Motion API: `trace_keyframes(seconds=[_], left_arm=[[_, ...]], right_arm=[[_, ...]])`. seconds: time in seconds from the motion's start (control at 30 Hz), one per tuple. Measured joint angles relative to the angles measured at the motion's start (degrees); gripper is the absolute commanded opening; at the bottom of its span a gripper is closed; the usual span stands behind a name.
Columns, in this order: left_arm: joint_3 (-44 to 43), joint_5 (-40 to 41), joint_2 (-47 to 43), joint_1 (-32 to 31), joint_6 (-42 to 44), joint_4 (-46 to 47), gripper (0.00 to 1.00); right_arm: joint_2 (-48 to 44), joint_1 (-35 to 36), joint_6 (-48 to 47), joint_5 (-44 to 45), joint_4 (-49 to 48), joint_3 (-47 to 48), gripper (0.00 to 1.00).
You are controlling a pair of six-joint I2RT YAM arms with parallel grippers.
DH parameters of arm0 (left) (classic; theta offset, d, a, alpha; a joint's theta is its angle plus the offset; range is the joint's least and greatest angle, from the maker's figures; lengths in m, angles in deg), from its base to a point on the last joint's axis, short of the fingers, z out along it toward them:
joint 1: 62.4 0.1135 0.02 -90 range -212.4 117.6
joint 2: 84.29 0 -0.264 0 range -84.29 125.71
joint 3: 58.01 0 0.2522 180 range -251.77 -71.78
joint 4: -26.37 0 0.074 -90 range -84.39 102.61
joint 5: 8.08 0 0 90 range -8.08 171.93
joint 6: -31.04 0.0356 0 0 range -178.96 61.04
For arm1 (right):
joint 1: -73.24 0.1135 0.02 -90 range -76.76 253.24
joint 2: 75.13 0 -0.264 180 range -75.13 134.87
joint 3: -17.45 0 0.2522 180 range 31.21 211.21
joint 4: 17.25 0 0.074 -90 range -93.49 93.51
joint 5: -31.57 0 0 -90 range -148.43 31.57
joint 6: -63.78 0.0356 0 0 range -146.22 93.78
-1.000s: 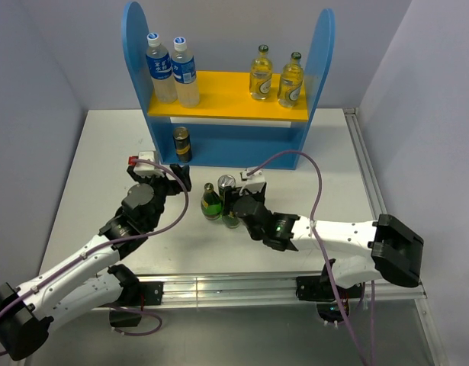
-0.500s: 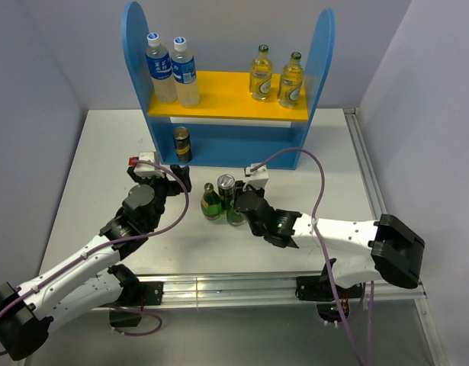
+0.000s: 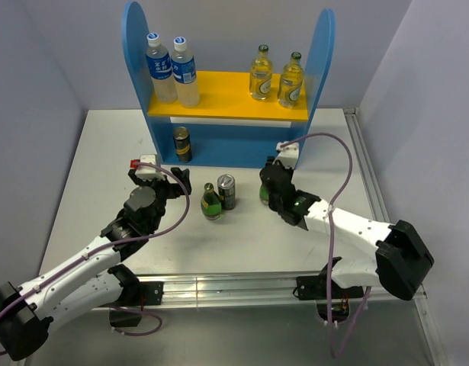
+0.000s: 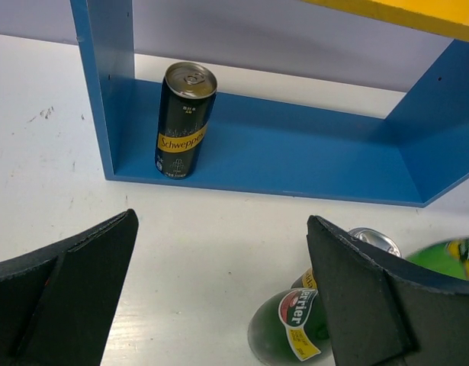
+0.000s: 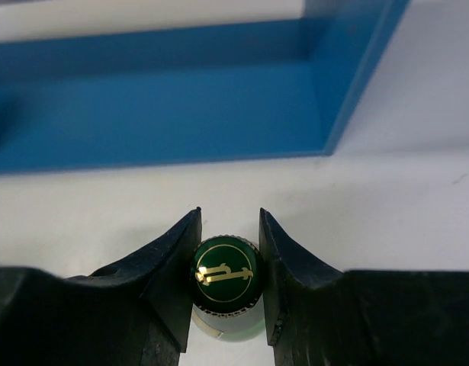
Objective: Place and organize the beverage onto the shelf
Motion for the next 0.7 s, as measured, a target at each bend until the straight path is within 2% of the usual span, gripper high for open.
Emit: trace_keyframes(seconds=[0.33,0.7], left_arm=[[0.09,-0.09,-0.02,0.0,0.0,0.04,0.99],[0.09,-1.44,0.15,-0.04,-0.22,0.74,0.99]], right_arm=[[9.99,-14.71,-2.54,-2.1,-5.2,11.54,0.0],[22.86,-19.56,-3.78,-2.14,-14.1,16.04,0.0]])
